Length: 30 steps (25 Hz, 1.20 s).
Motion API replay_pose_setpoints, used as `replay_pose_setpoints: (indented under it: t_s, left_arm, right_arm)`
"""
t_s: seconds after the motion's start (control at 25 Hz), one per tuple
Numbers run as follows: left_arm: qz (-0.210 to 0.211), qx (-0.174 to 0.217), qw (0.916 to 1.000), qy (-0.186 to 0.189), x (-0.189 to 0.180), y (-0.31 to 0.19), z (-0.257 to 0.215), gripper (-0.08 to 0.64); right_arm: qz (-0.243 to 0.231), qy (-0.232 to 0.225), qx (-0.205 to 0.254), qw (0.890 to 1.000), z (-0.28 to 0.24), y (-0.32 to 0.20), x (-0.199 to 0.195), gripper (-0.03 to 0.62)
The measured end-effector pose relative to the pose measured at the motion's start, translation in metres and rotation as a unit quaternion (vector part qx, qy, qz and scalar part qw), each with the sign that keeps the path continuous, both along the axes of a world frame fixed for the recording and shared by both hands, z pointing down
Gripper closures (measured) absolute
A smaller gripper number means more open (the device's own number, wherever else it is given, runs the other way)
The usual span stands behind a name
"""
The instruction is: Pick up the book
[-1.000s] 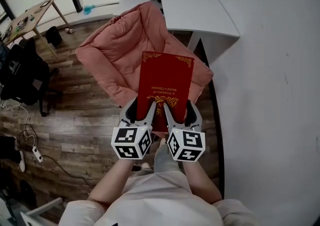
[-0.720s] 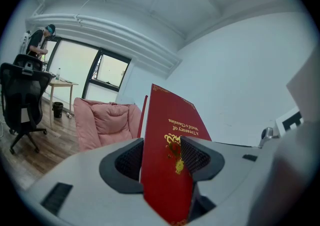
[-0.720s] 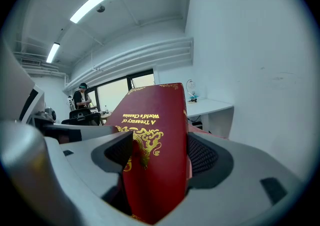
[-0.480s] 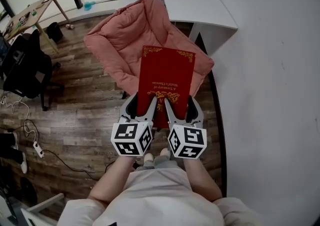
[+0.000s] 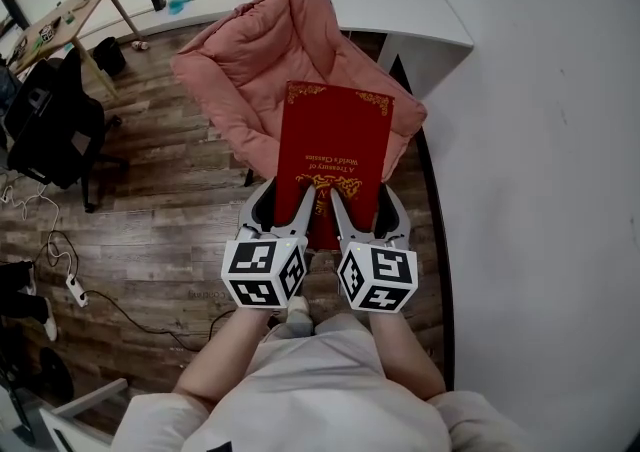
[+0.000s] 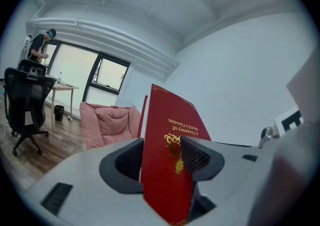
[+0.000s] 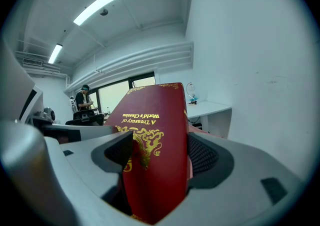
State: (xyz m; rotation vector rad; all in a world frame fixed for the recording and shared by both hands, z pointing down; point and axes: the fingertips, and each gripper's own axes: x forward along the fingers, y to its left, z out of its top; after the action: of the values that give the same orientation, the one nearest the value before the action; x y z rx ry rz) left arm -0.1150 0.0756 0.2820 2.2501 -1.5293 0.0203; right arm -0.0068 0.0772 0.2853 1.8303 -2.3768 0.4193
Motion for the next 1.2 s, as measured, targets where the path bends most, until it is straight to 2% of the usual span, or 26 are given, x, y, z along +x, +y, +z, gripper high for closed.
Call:
replay_pose_setpoints:
  t_s: [0.4,0.64,1.04,1.2]
  left_arm:
    - [-0.011,-0.001,0.9999,0.01,0.018,0.058,0.001,0.341]
    - [-0.016,-0.003,0.9999,0.001,0.044,0.117,0.007,0.341]
    - [-0.028,0.0,0.9995,0.01,0.089,0.222,0.008,0.341]
    - [-0.041,0.001,0.9991,0.01,0.096,0.257,0.004,0.341]
  right_arm:
    - [-0.008,0.007,0.005,1.0,-0.001,0.056,0.018,0.238]
    - [-0.012,0.002,-0.002,1.0,0.006,0.113,0.044,0.238]
    - [-0.022,0.008,0.002,1.0,0.005,0.215,0.089,0.238]
    - [-0.034,0.009,0.005,0.999,0.001,0.248,0.096,0.238]
